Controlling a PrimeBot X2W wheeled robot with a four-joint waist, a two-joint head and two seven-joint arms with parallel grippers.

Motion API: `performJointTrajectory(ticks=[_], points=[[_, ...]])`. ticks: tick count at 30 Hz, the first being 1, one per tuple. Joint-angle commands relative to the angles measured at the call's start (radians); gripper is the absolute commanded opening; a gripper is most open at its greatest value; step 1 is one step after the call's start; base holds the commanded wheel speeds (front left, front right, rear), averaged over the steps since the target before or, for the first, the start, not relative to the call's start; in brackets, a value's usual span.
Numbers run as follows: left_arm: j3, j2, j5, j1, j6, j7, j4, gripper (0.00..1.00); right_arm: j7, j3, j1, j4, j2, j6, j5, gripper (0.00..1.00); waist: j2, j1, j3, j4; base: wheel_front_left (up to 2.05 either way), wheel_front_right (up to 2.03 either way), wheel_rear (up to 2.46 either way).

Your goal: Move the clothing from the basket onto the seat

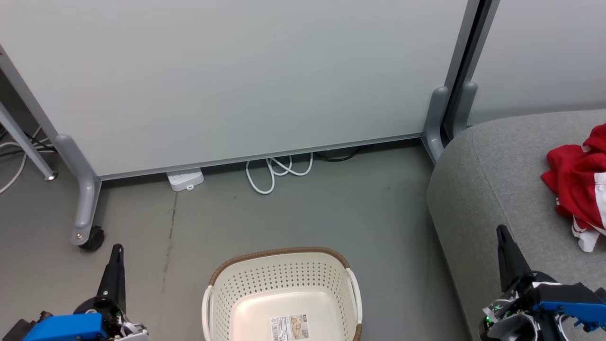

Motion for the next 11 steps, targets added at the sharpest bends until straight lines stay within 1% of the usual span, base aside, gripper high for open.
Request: performJointTrajectory(ticks=[1,11], points=[[0.001,0.002,-0.003,-0.012,-0.006,0.005,-0.003,0.00,0.004,0.001,-0.012,0.001,-0.005,-0.001,0.003,0.00,-0.0001,0.0000,0.000,0.000,0.00,0.00,0.00],[0.001,0.002,-0.003,-0.012,-0.006,0.005,-0.003,0.00,0.004,0.001,-0.012,0.001,-0.005,-0.001,0.003,0.00,-0.0001,0.0000,0.000,0.000,0.00,0.00,0.00]])
